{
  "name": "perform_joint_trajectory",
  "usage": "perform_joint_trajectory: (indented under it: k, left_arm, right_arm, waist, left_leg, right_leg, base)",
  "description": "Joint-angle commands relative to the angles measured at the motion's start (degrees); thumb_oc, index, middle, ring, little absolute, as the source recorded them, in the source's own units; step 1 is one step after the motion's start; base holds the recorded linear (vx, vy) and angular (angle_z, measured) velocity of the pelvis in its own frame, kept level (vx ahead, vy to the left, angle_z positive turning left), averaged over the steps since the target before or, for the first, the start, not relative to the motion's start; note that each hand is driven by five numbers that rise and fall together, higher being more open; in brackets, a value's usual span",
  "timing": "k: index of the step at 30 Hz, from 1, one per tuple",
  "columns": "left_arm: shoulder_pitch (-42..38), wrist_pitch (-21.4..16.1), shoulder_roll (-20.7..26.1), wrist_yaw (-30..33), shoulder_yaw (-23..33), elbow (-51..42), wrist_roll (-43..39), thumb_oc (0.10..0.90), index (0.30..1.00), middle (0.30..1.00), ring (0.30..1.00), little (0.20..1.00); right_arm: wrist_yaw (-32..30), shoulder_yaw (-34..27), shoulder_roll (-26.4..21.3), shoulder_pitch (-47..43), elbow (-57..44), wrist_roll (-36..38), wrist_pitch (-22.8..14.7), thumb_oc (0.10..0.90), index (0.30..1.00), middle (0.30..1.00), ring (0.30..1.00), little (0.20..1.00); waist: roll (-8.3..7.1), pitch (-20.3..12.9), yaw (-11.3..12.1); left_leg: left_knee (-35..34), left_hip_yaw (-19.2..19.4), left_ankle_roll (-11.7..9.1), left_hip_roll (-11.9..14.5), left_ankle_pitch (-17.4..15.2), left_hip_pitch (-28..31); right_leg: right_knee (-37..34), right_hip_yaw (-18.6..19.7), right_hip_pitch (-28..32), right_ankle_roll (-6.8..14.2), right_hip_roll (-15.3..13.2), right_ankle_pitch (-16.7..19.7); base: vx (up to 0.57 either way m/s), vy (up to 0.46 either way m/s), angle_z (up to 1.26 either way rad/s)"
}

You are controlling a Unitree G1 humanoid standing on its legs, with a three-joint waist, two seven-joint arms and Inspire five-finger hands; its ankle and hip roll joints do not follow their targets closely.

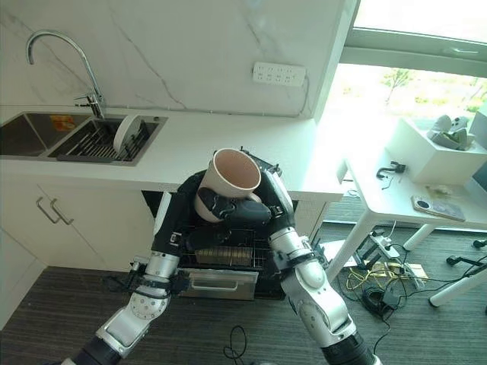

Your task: Place the dishes in the dishwasher.

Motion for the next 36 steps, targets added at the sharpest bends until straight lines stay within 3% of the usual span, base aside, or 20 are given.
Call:
perform_joint_trajectory:
  k: [1, 12, 28, 32, 36]
  left_arm:
    - [1.9, -0.5, 1.3, 6.7, 8.6, 2.7, -3.3, 0.8, 0.9, 0.9, 0.9, 0.9]
    - [4.6, 0.7, 0.7, 11.8, 19.7, 12.0, -3.6, 0.8, 0.9, 0.9, 0.9, 0.9]
    - [5.6, 0.9, -1.7, 19.0, 28.9, 21.3, -8.3, 0.8, 0.9, 0.9, 0.9, 0.9]
    - [5.8, 0.0, -5.0, 20.3, 32.7, 25.3, -17.7, 0.8, 0.9, 0.9, 0.9, 0.9]
    - [6.0, -2.1, -10.2, 15.2, 37.4, 29.0, -38.8, 0.8, 0.9, 0.9, 0.9, 0.9]
  right_arm:
    - [-1.3, -12.0, 2.0, -6.8, -6.6, 0.2, -12.7, 0.4, 0.3, 0.3, 0.3, 0.3]
    - [-0.9, -15.1, 1.7, -5.3, -5.6, 0.2, -12.9, 0.4, 0.3, 0.3, 0.3, 0.3]
    - [-2.8, -17.3, 1.2, -5.6, -5.5, -0.1, -12.2, 0.4, 0.3, 0.3, 0.3, 0.3]
    - [-4.2, -17.5, 1.3, -5.8, -5.7, -0.7, -11.9, 0.4, 0.3, 0.3, 0.3, 0.3]
    - [-5.8, -17.7, 1.1, -6.4, -5.9, -1.0, -11.1, 0.4, 0.3, 0.3, 0.3, 0.3]
  waist:
    - [-0.65, -1.2, 0.5]
    - [-0.44, -1.4, 1.2]
    - [-0.6, -2.0, 1.1]
    - [-0.79, -2.2, 1.0]
    - [-1.03, -2.4, 1.0]
  left_leg:
    - [-1.4, -3.0, -2.4, 3.7, -2.2, 2.0]
    - [-1.4, -3.6, -2.8, 3.5, -1.8, 2.0]
    - [-1.4, -3.9, -2.8, 3.2, -1.8, 2.3]
    - [-1.4, -4.2, -2.8, 3.2, -1.8, 2.3]
    - [-1.4, -4.4, -2.8, 3.2, -1.8, 2.3]
  right_leg:
    - [-2.9, 0.4, 5.9, 3.9, -4.7, -1.3]
    - [-2.9, -0.2, 6.3, 3.4, -4.9, -1.4]
    - [-2.9, 0.1, 6.5, 3.3, -4.8, -1.7]
    - [-2.9, 0.2, 6.5, 3.2, -4.7, -1.8]
    - [-2.9, -0.1, 6.6, 3.2, -4.8, -2.0]
  base:
    - [0.01, 0.006, 0.05]
    - [0.01, 0.007, 0.05]
    - [0.0, 0.0, 0.0]
    - [0.0, 0.0, 0.0]
    - [0.0, 0.0, 0.0]
